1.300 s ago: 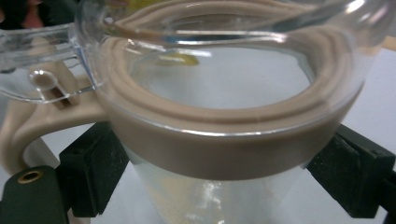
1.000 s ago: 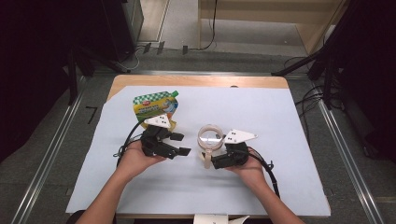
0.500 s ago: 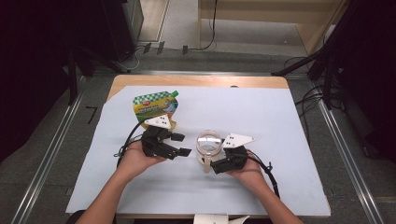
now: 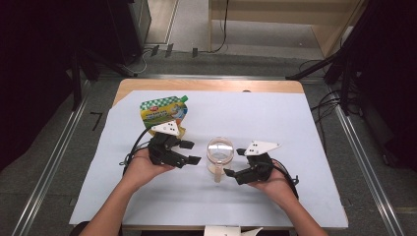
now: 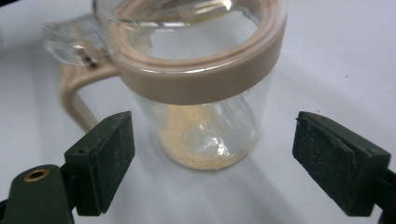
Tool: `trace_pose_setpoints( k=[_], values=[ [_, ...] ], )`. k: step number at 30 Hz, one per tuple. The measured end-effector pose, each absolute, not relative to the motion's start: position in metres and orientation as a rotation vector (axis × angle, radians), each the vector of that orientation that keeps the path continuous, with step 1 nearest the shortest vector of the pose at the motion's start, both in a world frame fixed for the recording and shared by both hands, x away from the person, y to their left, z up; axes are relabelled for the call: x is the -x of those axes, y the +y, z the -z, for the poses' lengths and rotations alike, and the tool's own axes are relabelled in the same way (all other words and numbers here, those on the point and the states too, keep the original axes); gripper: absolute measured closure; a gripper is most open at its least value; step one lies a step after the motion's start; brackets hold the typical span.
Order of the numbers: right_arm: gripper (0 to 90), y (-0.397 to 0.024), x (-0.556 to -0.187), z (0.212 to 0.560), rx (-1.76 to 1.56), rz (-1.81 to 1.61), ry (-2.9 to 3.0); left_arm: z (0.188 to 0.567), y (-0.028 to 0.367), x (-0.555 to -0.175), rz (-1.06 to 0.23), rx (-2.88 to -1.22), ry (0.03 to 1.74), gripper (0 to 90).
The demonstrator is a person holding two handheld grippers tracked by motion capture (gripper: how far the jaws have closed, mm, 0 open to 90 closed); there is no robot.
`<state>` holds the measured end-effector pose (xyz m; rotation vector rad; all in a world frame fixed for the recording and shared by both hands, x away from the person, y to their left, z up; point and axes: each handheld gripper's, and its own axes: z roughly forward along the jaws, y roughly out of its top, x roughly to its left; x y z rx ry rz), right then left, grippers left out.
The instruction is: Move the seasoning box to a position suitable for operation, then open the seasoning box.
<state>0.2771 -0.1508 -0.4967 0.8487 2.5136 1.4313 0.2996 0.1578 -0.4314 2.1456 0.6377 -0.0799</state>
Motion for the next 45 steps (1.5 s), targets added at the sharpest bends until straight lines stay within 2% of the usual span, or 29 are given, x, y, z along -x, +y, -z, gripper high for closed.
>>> trace_pose_setpoints(
  k=[3,5,6,8,10,11,12,14,15,17,20,23,24,25,28,30,31,32,45],
  values=[
    [14.3,-0.154,-0.272,0.492,-0.881,-1.437,2.513,0.431,0.158,-0.300,0.080,-2.143,0.639,32.7],
    [17.4,-0.159,-0.267,0.486,-0.929,-1.488,2.507,0.431,0.158,-0.299,0.078,-2.144,0.638,32.7],
    [21.7,-0.163,-0.261,0.479,-0.947,-1.530,2.487,0.431,0.158,-0.299,0.078,-2.144,0.640,32.7],
    [23.2,-0.165,-0.258,0.476,-0.949,-1.538,2.473,0.431,0.158,-0.299,0.079,-2.145,0.641,32.7],
    [32.2,-0.167,-0.248,0.465,-0.925,-1.546,2.449,0.431,0.158,-0.300,0.082,-2.143,0.641,32.7],
    [32.2,-0.167,-0.248,0.465,-0.925,-1.546,2.449,0.431,0.158,-0.300,0.081,-2.145,0.642,32.7],
    [38.9,-0.166,-0.241,0.459,-0.914,-1.542,2.447,0.432,0.158,-0.299,0.079,-2.147,0.641,32.7],
    [40.3,-0.166,-0.238,0.457,-0.906,-1.542,2.449,0.432,0.158,-0.300,0.083,-2.149,0.643,32.7],
    [45.8,-0.164,-0.234,0.455,-0.901,-1.545,2.447,0.432,0.158,-0.300,0.082,-2.151,0.644,32.6],
    [50.5,-0.161,-0.225,0.450,-0.894,-1.545,2.448,0.432,0.158,-0.300,0.081,-2.151,0.643,32.7],
    [51.0,-0.158,-0.221,0.449,-0.901,-1.551,2.466,0.432,0.158,-0.300,0.076,-2.154,0.640,32.6],
    [56.2,-0.153,-0.215,0.449,-0.924,-1.562,2.491,0.432,0.159,-0.300,0.077,-2.152,0.641,32.7],
    [61.9,-0.149,-0.211,0.449,-0.916,-1.566,2.500,0.432,0.159,-0.300,0.073,-2.155,0.641,32.7],
    [61.9,-0.149,-0.211,0.449,-0.916,-1.566,2.500,0.432,0.159,-0.300,0.073,-2.155,0.641,32.6],
    [72.3,-0.142,-0.207,0.448,-0.871,-1.559,2.502,0.432,0.158,-0.299,0.071,-2.155,0.643,32.7],
    [83.7,-0.134,-0.205,0.450,-0.847,-1.523,2.525,0.431,0.158,-0.299,0.074,-2.152,0.643,32.7],
    [83.7,-0.134,-0.205,0.450,-0.847,-1.523,2.525,0.431,0.158,-0.299,0.070,-2.153,0.641,32.7],
    [89.4,-0.129,-0.204,0.451,-0.831,-1.509,2.532,0.432,0.158,-0.300,0.070,-2.152,0.642,32.7],
    [89.9,-0.096,-0.216,0.469,-0.871,-1.390,2.563,0.433,0.158,-0.301,0.076,-2.157,0.644,32.4]
  ],
)
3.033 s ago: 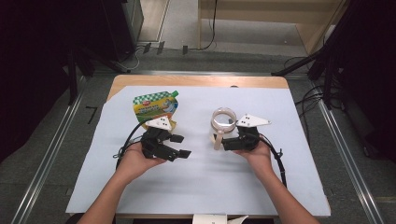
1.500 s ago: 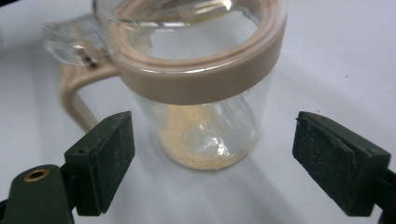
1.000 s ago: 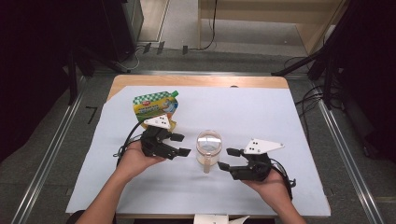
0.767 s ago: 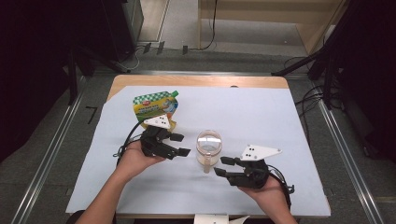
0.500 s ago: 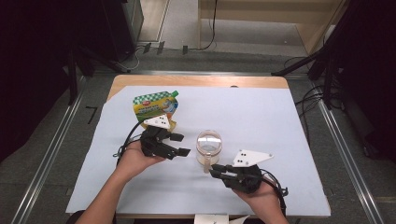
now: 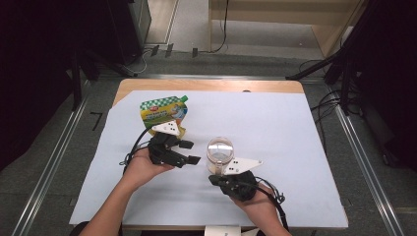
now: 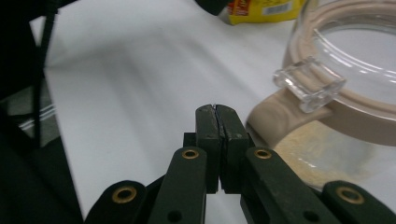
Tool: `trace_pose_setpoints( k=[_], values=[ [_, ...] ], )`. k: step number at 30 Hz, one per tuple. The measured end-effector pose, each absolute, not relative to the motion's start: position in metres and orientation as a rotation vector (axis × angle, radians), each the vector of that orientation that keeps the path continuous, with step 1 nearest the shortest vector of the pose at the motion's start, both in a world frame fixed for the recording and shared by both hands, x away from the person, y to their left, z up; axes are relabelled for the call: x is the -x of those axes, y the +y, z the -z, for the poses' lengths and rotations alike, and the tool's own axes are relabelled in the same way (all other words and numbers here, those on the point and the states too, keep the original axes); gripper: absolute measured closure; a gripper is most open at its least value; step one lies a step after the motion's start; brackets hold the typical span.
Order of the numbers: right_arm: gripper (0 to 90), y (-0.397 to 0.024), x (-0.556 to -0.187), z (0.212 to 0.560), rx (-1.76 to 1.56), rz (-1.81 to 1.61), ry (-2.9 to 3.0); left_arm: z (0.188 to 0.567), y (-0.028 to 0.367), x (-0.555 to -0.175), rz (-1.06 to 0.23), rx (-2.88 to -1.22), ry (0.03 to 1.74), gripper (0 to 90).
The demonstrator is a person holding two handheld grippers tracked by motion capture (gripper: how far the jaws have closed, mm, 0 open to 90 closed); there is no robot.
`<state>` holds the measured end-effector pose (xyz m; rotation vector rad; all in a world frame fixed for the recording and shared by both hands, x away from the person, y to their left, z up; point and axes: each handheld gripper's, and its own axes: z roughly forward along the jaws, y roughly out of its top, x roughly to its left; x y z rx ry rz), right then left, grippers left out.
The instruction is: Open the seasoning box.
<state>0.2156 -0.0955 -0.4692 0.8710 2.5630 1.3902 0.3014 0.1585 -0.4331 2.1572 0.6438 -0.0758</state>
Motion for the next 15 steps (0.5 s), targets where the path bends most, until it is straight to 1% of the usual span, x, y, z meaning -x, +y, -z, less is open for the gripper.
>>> trace_pose_setpoints(
  k=[15],
  values=[
    [90.0,-0.1033,-0.2147,0.4694,-0.917,-1.367,2.538,0.4320,0.1603,-0.3013,0.072,-2.154,0.638,32.3]
  ],
)
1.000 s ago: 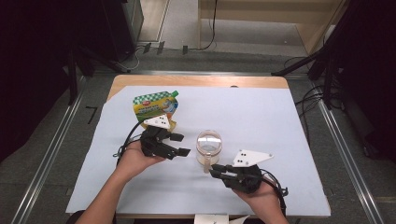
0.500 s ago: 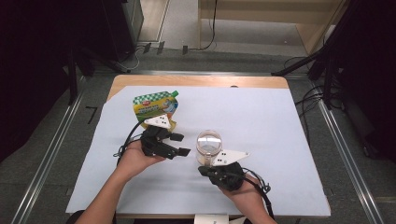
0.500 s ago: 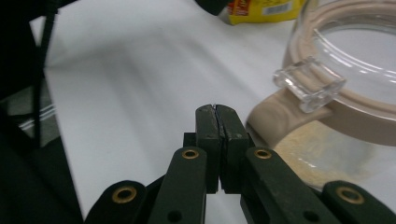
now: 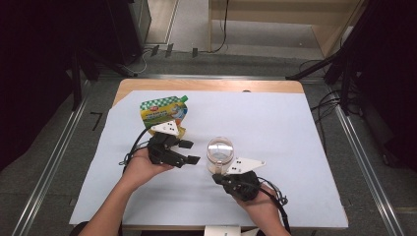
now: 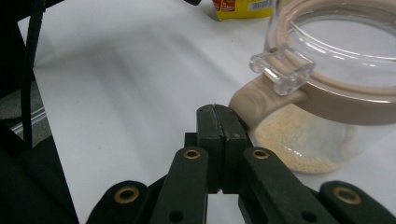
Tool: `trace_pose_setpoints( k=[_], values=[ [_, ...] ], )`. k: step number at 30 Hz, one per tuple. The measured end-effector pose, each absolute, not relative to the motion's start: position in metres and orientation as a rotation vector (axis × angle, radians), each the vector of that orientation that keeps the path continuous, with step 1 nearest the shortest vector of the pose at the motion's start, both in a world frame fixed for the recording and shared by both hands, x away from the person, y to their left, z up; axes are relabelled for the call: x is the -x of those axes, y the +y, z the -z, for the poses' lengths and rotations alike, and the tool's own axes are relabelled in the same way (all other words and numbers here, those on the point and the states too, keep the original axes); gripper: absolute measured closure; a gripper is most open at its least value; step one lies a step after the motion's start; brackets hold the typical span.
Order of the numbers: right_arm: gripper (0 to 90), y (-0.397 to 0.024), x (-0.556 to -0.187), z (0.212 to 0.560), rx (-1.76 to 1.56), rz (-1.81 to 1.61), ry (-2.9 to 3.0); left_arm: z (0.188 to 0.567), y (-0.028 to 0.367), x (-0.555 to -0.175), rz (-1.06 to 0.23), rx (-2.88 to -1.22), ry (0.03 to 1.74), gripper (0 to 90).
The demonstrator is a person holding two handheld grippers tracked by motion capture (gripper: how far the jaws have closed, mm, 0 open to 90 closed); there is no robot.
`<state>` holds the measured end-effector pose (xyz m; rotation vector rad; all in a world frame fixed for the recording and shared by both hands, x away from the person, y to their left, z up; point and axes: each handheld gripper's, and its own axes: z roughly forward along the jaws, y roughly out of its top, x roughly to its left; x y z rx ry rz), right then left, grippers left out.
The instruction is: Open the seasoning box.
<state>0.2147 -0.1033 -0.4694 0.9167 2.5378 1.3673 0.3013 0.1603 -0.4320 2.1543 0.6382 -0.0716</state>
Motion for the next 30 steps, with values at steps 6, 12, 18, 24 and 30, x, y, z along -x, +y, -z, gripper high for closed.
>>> trace_pose_setpoints(
  k=[6,12,18,24,30],
  values=[
    [90.0,-0.109,-0.214,0.466,-0.934,-1.380,2.517,0.433,0.159,-0.301,0.075,-2.156,0.634,32.3],
    [90.0,-0.103,-0.214,0.467,-0.929,-1.381,2.511,0.433,0.159,-0.302,0.076,-2.154,0.634,32.3],
    [90.0,-0.088,-0.211,0.473,-0.942,-1.317,2.506,0.434,0.158,-0.301,0.078,-2.158,0.635,32.3],
    [90.0,-0.091,-0.212,0.477,-0.991,-1.309,2.515,0.433,0.159,-0.301,0.075,-2.154,0.630,32.3],
    [90.0,-0.098,-0.212,0.476,-1.020,-1.303,2.495,0.433,0.160,-0.301,0.076,-2.154,0.633,32.3]
  ],
)
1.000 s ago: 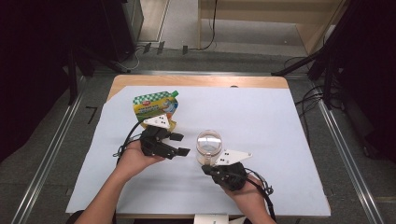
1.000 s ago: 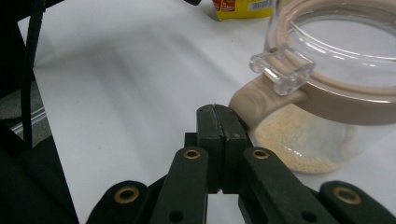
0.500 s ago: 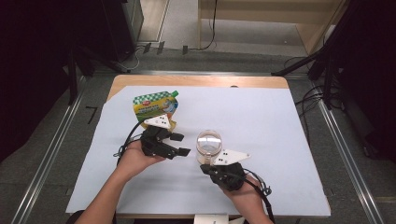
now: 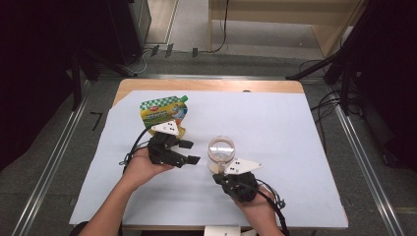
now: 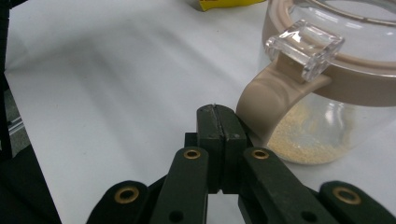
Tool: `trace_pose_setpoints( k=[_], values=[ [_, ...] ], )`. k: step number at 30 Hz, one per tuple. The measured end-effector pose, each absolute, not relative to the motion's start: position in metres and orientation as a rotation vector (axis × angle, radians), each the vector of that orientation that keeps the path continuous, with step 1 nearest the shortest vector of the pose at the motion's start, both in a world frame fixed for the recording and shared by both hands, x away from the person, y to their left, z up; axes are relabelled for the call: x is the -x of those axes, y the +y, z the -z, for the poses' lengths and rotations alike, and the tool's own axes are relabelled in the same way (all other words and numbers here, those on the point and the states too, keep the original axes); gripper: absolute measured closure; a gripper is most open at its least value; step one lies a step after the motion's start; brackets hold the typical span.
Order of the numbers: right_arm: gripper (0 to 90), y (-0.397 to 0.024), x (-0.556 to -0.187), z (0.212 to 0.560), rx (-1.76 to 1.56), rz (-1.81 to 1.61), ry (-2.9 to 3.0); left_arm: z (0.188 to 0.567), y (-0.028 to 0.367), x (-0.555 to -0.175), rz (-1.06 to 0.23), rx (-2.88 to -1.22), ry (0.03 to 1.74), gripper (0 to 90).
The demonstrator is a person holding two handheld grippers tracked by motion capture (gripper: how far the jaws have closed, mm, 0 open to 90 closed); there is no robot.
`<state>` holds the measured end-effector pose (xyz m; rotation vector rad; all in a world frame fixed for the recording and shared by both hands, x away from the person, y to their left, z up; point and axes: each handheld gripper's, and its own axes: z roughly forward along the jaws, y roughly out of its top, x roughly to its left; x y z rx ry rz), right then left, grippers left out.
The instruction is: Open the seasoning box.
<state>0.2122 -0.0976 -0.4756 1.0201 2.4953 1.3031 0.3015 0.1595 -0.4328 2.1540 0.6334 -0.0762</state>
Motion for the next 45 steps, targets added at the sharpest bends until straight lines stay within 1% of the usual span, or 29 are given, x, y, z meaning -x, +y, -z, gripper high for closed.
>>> trace_pose_setpoints(
  k=[7,15,19,26,34,45],
  values=[
    [90.0,-0.109,-0.211,0.476,-1.048,-1.279,2.487,0.433,0.159,-0.301,0.092,-2.154,0.635,32.9],
    [90.0,-0.132,-0.213,0.473,-1.066,-1.274,2.469,0.431,0.158,-0.299,0.086,-2.155,0.614,33.1],
    [90.0,-0.144,-0.217,0.471,-1.123,-1.275,2.452,0.430,0.158,-0.298,0.109,-2.138,0.620,33.3],
    [90.0,-0.168,-0.230,0.465,-1.156,-1.274,2.437,0.430,0.153,-0.296,0.111,-2.142,0.596,33.8],
    [90.0,-0.183,-0.241,0.462,-1.202,-1.248,2.408,0.428,0.147,-0.294,0.123,-2.133,0.577,33.8],
    [90.0,-0.195,-0.267,0.472,-1.254,-1.206,2.369,0.429,0.131,-0.295,0.118,-2.142,0.553,31.5]
  ],
)
